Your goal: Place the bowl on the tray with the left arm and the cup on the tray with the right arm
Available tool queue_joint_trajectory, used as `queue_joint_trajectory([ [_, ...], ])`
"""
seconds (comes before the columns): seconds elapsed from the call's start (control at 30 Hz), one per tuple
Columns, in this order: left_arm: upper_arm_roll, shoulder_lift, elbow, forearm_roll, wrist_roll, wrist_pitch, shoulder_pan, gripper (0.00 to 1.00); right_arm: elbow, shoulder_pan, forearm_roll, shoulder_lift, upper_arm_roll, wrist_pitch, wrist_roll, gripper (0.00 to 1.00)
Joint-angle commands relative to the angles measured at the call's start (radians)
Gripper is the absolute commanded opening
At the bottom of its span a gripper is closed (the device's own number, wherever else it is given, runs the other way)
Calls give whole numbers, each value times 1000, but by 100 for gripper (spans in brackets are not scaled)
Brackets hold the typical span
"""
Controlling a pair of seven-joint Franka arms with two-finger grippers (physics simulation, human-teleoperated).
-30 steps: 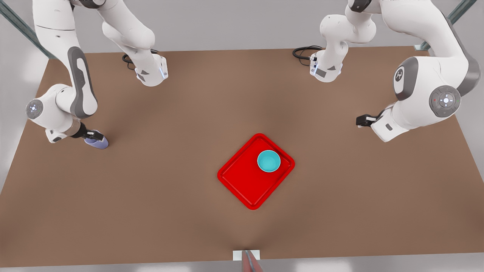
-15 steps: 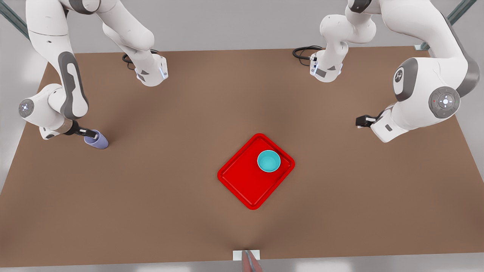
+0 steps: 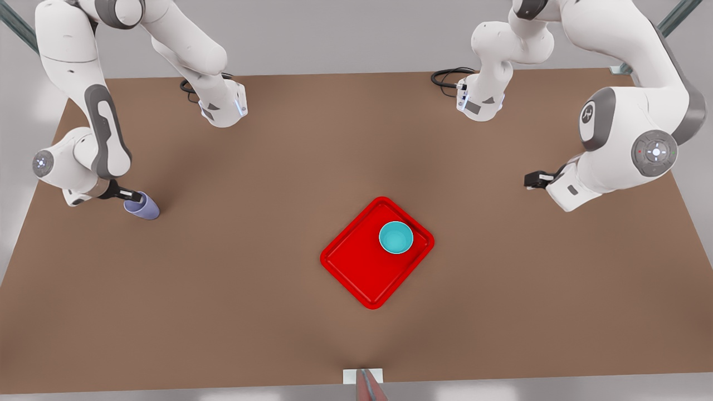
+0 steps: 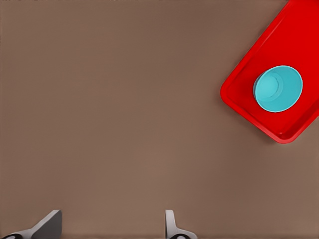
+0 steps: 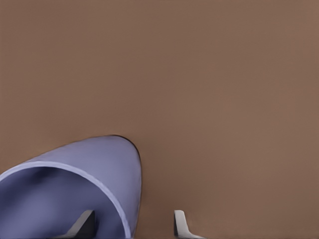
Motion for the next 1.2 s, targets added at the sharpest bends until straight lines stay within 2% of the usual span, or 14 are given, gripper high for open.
queue_joint_trajectory([
  [0.0,0,-1,0,0,0,0,0,100,0,0,0,0,1,0,0,21],
  [0.47,0,1,2,1,0,0,0,100,14,3,-1,-6,10,-11,-72,21],
  [0.67,2,-1,2,1,0,0,0,100,121,95,-1,-9,13,-77,-61,21],
  [0.9,2,-1,2,3,-6,0,0,100,310,258,-3,5,1,-281,57,21],
  [0.93,2,-4,2,3,-9,-2,0,100,406,302,-14,41,-7,-397,80,21],
  [1.17,3,-15,-9,1,2,-18,2,100,681,486,-12,109,11,-690,248,21],
])
